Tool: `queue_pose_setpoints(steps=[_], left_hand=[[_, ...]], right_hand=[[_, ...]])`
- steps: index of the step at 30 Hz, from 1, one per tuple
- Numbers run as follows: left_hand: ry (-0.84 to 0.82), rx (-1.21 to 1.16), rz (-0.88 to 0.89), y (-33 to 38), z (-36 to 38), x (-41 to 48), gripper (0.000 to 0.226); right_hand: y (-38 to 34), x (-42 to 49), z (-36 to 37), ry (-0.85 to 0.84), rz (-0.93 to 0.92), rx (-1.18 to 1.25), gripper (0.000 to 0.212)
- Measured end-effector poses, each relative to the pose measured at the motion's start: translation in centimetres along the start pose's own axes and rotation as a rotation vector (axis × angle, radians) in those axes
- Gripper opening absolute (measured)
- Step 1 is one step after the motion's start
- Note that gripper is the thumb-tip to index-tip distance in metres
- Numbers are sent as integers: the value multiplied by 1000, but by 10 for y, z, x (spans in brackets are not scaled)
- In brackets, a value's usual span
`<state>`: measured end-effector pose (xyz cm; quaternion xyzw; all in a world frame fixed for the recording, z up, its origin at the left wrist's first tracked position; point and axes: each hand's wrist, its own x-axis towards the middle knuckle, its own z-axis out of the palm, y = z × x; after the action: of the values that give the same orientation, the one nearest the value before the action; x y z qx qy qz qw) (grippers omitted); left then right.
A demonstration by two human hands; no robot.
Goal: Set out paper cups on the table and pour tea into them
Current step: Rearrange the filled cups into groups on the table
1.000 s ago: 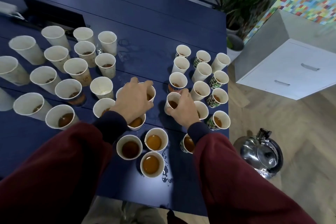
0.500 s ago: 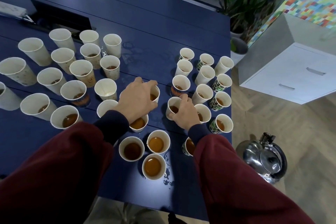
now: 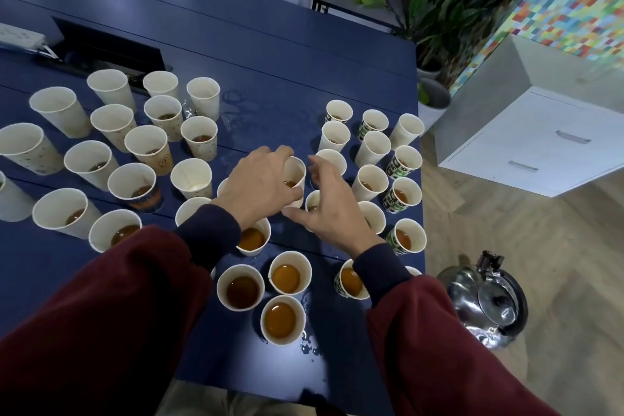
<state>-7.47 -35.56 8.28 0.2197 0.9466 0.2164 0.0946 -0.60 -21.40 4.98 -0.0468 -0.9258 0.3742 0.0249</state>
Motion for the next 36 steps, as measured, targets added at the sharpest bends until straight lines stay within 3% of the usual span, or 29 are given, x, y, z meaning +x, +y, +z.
queue_pose_setpoints(steps=[4, 8, 14, 21, 28, 36], left_hand=[[29, -37, 70, 9, -10, 5, 56], [-73, -144, 109, -2, -26, 17, 69], [-94, -385, -33, -46, -44, 48, 64], [-23, -129, -141, -121, -59, 115, 55], [74, 98, -205, -155, -62, 180, 53], [-20, 207, -191, -176, -51, 222, 63]], right_hand=[[-15, 12, -1, 72, -40, 25, 95], [-19, 26, -5, 107, -45, 0, 88], [-24, 67, 0, 90, 42, -31, 78], [-14, 147, 15, 16, 150, -116, 61], [4, 219, 23, 101, 280, -163, 58], [33, 278, 28, 228, 429, -140, 58]])
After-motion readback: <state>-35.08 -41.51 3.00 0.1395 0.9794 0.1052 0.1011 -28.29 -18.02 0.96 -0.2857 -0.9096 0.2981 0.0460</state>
